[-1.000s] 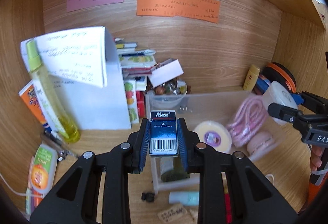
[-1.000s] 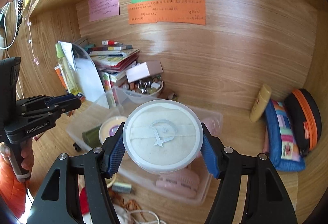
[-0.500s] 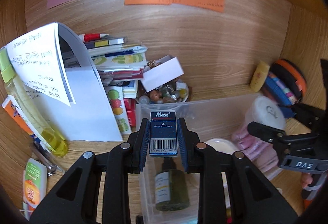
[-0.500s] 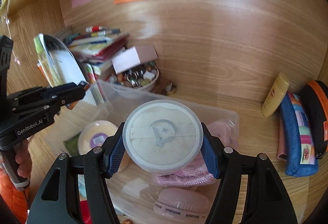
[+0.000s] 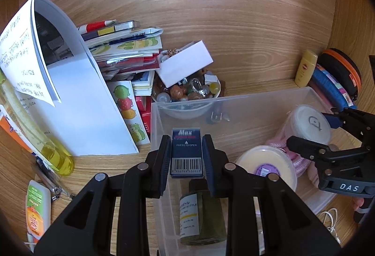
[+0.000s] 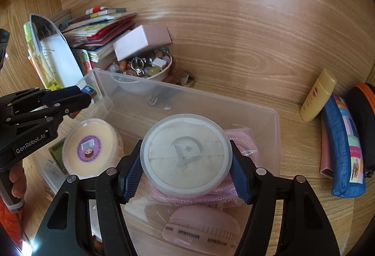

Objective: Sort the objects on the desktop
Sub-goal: 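Carry the blue box and white lid into the clear bin and release both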

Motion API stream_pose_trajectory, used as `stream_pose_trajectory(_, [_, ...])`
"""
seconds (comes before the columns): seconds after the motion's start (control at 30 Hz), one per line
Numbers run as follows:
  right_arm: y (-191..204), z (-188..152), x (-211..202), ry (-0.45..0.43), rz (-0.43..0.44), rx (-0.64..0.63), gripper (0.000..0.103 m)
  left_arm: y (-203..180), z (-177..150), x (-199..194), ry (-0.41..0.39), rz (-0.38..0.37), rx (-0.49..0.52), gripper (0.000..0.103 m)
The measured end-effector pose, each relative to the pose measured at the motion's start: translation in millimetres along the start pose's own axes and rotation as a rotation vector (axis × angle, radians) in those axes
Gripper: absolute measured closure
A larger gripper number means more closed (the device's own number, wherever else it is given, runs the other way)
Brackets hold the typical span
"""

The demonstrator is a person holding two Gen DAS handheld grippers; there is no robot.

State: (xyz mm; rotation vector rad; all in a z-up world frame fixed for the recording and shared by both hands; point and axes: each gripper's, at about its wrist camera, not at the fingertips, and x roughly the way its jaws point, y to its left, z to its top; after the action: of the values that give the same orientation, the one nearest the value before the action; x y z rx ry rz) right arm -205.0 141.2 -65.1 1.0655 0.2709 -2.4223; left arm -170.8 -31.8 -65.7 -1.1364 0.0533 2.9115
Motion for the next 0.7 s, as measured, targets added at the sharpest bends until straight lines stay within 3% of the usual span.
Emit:
stream_pose_trajectory(0.37, [3,0,4,0.016,-0.029,-0.013,0.04,1,0,-3,-0.003,0.002,0.004,0.076])
stream_pose_trajectory(0.7, [5,-1,-3,-0.012,-0.046,-0.022,0.037,1,2,-19,-0.049,-0.052,-0.007,0.047])
